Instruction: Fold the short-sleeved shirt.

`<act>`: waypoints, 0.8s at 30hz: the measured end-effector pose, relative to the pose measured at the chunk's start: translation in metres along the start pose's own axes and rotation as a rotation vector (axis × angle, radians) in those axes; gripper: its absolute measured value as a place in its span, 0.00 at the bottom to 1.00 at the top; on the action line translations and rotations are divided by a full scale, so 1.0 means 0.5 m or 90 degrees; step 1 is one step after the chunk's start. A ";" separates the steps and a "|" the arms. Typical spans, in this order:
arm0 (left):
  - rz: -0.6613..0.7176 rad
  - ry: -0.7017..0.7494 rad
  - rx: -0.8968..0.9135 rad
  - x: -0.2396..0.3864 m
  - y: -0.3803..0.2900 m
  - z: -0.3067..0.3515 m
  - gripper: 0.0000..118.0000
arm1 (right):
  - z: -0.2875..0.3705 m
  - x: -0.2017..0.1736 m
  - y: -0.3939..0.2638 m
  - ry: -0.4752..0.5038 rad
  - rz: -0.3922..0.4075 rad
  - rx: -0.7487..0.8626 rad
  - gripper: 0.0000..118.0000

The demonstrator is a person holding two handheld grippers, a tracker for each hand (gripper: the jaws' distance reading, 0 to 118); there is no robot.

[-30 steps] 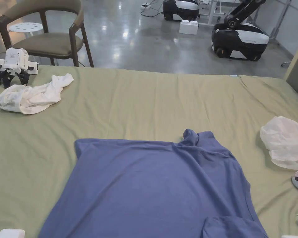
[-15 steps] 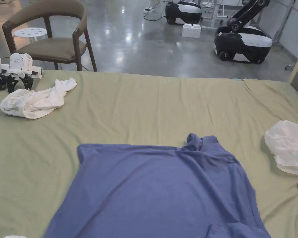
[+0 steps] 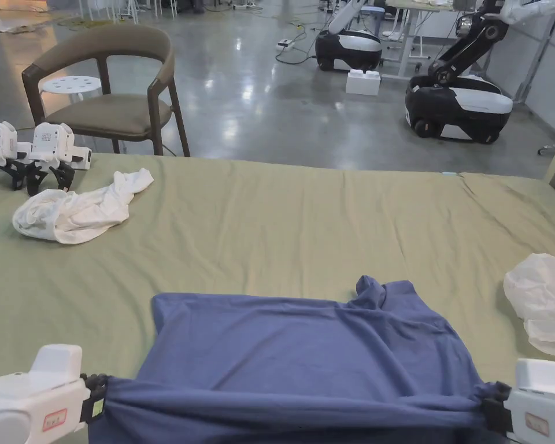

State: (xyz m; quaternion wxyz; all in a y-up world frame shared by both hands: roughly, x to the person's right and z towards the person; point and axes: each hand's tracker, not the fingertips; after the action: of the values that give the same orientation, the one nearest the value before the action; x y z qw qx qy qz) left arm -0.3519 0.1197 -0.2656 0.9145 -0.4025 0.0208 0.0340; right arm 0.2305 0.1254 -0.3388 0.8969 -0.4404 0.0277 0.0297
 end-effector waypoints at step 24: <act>-0.020 0.011 0.113 0.068 0.076 -0.024 0.51 | 0.027 -0.064 0.041 -0.026 -0.007 0.224 0.55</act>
State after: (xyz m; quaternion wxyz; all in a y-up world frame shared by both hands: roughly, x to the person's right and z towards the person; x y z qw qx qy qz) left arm -0.3214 0.1380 -0.3040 0.9467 -0.3208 0.0256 0.0142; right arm 0.1973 0.1474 -0.3443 0.9607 -0.2760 0.0121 0.0287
